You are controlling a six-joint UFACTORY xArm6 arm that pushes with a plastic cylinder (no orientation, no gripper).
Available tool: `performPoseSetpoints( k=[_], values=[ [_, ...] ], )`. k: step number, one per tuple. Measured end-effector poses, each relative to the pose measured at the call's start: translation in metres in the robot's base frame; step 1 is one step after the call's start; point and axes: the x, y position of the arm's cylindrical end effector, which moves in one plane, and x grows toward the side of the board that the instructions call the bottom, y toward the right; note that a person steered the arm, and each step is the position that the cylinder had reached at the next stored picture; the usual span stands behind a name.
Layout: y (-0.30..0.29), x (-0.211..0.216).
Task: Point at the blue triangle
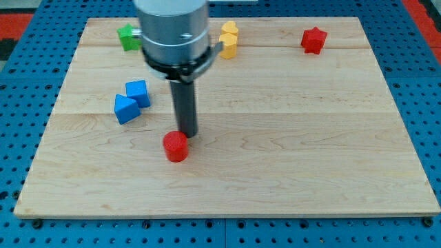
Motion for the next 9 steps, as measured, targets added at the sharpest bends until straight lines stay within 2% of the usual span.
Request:
performPoseSetpoints(
  k=[4,6,9],
  values=[
    [-0.140,-0.004],
    [-0.142,-0.039],
    [-0.126,-0.064]
  ],
)
